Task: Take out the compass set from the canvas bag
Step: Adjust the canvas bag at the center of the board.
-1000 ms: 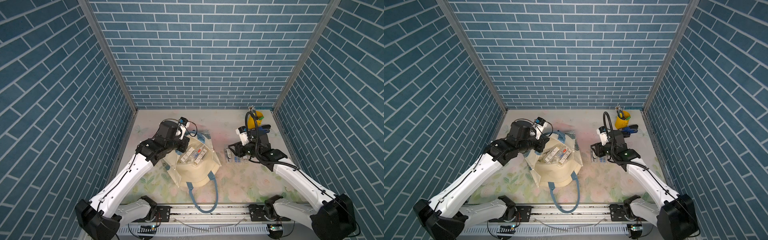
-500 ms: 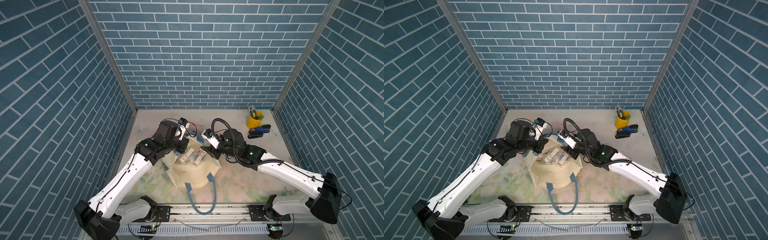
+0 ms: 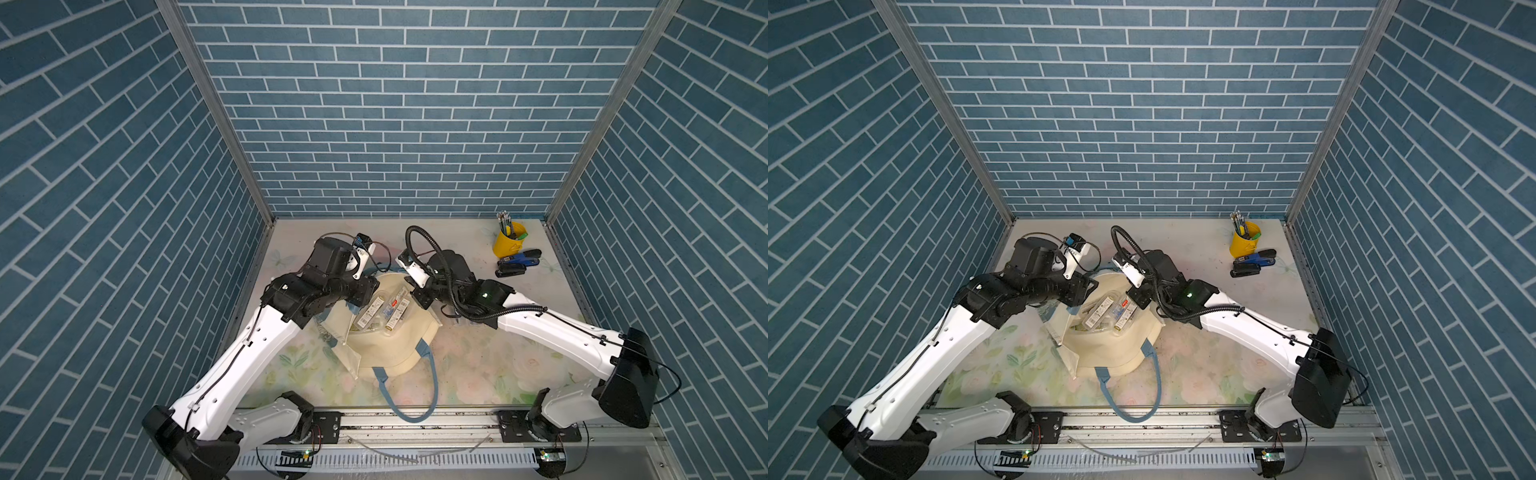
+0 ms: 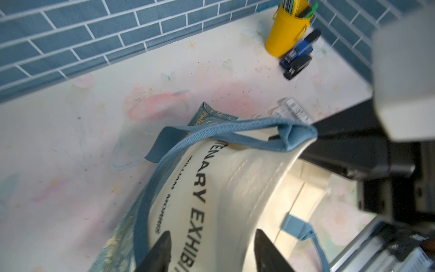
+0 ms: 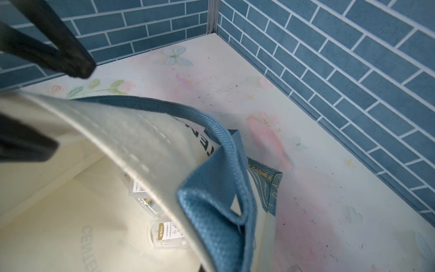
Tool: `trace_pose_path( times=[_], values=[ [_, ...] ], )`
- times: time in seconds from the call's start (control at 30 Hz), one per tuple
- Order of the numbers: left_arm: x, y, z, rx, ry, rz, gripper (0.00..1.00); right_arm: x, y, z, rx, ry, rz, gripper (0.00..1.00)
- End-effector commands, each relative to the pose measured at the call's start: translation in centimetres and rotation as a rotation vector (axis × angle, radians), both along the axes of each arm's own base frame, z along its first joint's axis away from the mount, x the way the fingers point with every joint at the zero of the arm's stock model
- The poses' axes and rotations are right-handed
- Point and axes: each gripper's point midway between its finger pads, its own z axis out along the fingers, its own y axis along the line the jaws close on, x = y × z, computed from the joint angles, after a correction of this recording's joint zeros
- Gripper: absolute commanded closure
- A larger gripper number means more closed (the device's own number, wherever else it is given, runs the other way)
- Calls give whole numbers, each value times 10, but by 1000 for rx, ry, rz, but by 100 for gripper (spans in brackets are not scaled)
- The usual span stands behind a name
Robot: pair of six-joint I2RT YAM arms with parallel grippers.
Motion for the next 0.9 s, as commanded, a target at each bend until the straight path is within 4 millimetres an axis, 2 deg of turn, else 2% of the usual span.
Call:
trace_pose_path(
  times=[0.0, 0.1, 0.2, 0.27, 0.33, 0.47, 0.6, 0.7, 0.77, 0.87],
  values=[
    [-26, 27, -15, 88, 93, 54, 25, 12, -5, 17, 40, 12, -101, 100],
    [-42, 33, -25, 102, 128, 71, 12, 14, -5, 16, 42, 20, -118, 100],
    [-53, 32, -36, 114, 140, 74, 10, 14, -3, 17, 49, 24, -117, 100],
    [-51, 36, -43, 146, 126, 101, 11, 13, -2, 18, 60, 29, -111, 100],
    [-45, 41, -43, 170, 104, 129, 19, 12, 0, 18, 67, 36, -104, 100],
    [-25, 43, -35, 203, 36, 170, 42, 11, -1, 15, 71, 49, -106, 100],
    [-14, 38, -27, 198, -6, 174, 73, 11, -5, 12, 73, 57, -117, 100],
    [-8, 38, -23, 214, -30, 180, 92, 14, -11, 11, 78, 65, -130, 100],
    [-4, 40, -18, 230, -51, 184, 100, 17, -14, 9, 77, 73, -137, 100],
    [5, 40, -8, 245, -96, 191, 100, 25, -19, 9, 78, 73, -147, 100]
  ],
)
